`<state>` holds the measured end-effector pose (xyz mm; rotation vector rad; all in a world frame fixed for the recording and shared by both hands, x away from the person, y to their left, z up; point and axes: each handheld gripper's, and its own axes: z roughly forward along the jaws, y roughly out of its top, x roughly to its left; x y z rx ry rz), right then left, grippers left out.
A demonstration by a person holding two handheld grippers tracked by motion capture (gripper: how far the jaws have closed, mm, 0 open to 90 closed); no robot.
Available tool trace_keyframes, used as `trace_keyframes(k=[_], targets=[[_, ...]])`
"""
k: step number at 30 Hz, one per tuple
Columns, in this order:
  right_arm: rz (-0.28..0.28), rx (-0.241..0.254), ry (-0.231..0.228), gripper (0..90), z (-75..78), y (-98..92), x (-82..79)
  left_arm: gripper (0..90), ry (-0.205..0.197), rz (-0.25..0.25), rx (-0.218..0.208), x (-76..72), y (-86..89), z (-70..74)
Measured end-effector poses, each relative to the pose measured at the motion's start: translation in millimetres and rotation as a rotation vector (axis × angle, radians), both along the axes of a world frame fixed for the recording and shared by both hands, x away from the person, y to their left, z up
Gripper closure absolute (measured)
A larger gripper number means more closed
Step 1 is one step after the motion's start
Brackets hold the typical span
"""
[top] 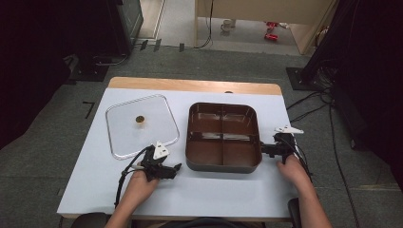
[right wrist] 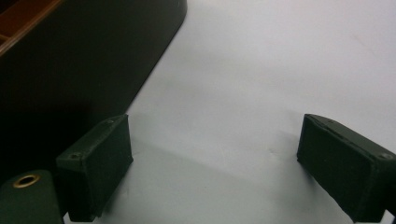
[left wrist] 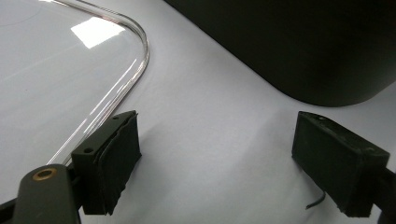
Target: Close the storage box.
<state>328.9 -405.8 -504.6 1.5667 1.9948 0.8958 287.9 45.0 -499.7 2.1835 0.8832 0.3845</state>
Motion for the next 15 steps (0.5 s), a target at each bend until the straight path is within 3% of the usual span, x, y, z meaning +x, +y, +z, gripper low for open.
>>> trace_keyframes(k=[15], targets=[[0.000, 0.000, 0.001, 9.8, 0.0, 0.0, 0.0, 15.1, 0.004, 0.001, -0.001, 0.3, 0.0, 0.0]])
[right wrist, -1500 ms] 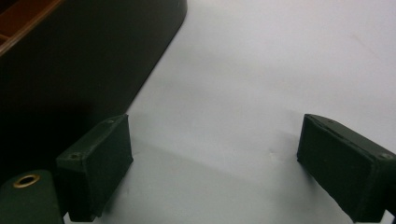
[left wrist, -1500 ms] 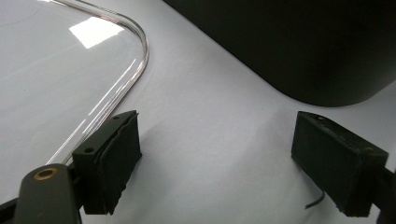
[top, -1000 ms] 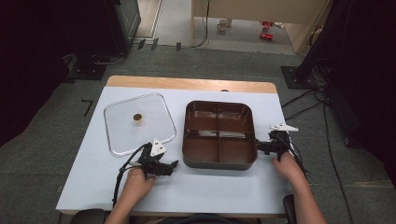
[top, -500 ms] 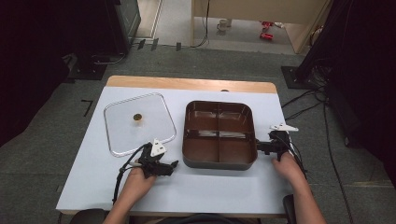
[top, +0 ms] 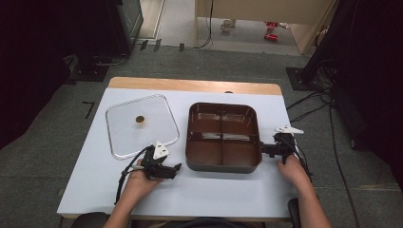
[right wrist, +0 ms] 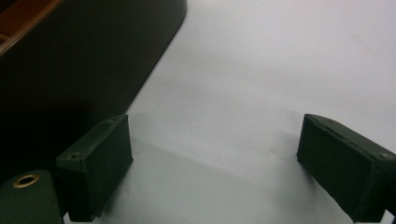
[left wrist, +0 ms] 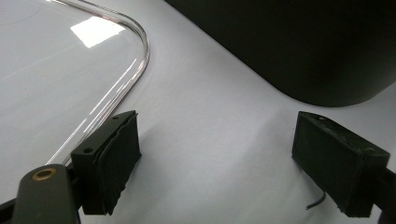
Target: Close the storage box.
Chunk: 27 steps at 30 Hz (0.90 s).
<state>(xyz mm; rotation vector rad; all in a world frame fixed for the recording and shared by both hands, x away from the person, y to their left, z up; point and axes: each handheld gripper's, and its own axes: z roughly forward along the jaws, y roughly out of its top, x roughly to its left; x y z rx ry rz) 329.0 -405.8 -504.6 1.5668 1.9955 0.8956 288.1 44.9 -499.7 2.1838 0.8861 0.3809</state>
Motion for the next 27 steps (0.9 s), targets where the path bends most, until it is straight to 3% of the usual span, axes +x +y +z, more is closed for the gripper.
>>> trace_keyframes(k=[7, 9, 16, 20, 25, 27], targets=[[0.000, 0.000, 0.000, 9.7, 0.0, 0.0, 0.0, 15.1, 0.018, 0.002, 0.023, 1.6, -2.5, 2.5], [0.000, 0.000, 0.000, 9.8, 0.0, 0.0, 0.0, 16.0, 0.047, -0.001, 0.047, 4.7, -4.5, 6.3], [0.000, 0.001, 0.000, 9.7, 0.0, 0.0, 0.0, 33.5, 0.077, 0.007, 0.063, 9.9, 0.5, 13.5], [0.000, 0.001, 0.000, 9.7, 0.0, -0.1, 0.0, 36.5, 0.120, 0.008, 0.040, 12.8, 3.7, 16.5], [0.000, 0.000, -0.001, 9.7, 0.0, -0.1, 0.0, 38.3, 0.128, -0.013, 0.029, 14.0, 4.8, 20.9], [0.000, 0.000, 0.000, 9.7, 0.0, -0.1, 0.0, 37.6, 0.154, -0.010, 0.002, 16.9, 7.8, 25.3]])
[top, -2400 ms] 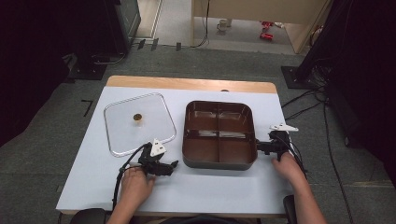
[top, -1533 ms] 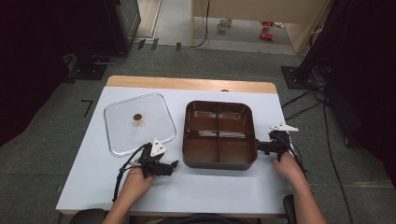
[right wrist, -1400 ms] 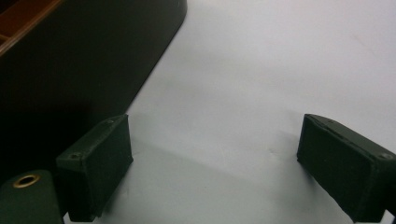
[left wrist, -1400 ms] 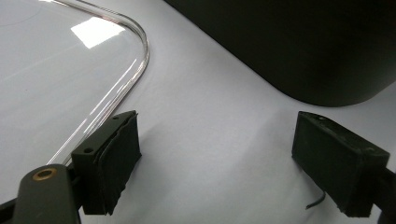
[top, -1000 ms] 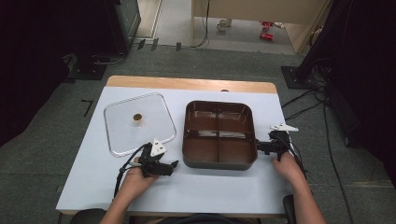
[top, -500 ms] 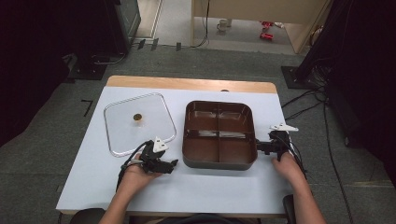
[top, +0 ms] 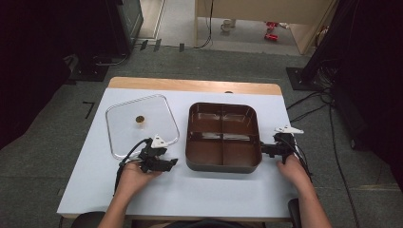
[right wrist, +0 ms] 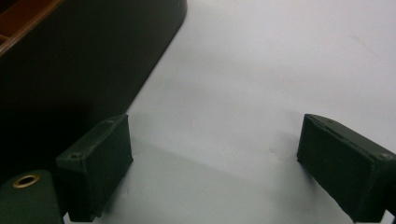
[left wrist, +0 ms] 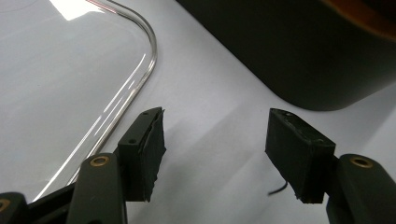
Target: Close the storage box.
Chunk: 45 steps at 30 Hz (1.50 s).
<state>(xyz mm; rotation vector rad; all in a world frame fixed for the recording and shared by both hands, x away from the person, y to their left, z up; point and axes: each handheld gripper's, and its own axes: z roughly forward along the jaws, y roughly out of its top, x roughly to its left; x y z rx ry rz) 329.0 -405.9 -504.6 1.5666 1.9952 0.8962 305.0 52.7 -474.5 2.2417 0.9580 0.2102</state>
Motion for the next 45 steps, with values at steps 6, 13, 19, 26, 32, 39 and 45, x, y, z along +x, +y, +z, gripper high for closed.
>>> trace_keyframes(k=[6, 13, 19, 26, 32, 39, 45], targets=[[0.000, 0.000, 0.000, 9.7, 0.0, 0.0, 0.0, 36.6, 0.078, 0.019, 0.000, 6.3, 5.7, 1.6], [0.000, 0.000, 0.000, 9.7, 0.0, 0.0, 0.0, 36.8, 0.032, 0.012, -0.024, 7.6, 9.9, 8.8], [0.000, 0.000, 0.000, 9.7, 0.0, 0.0, 0.0, 37.8, 0.016, 0.007, -0.029, 16.1, 10.1, 15.7], [0.000, 0.000, 0.000, 9.7, 0.0, 0.1, 0.0, 39.2, 0.008, -0.010, -0.028, 19.7, 7.8, 17.7], [0.000, -0.001, 0.001, 9.7, 0.1, 0.1, -0.1, 39.5, 0.018, -0.003, -0.034, 28.1, 10.5, 19.6], [-0.001, 0.000, 0.001, 9.7, 0.1, 0.2, 0.0, 41.0, 0.009, 0.005, -0.028, 34.9, 9.5, 24.8], [0.000, -0.001, 0.001, 9.8, 0.1, 0.0, -0.1, 41.9, 0.001, 0.021, -0.031, 44.4, 14.2, 30.7]])
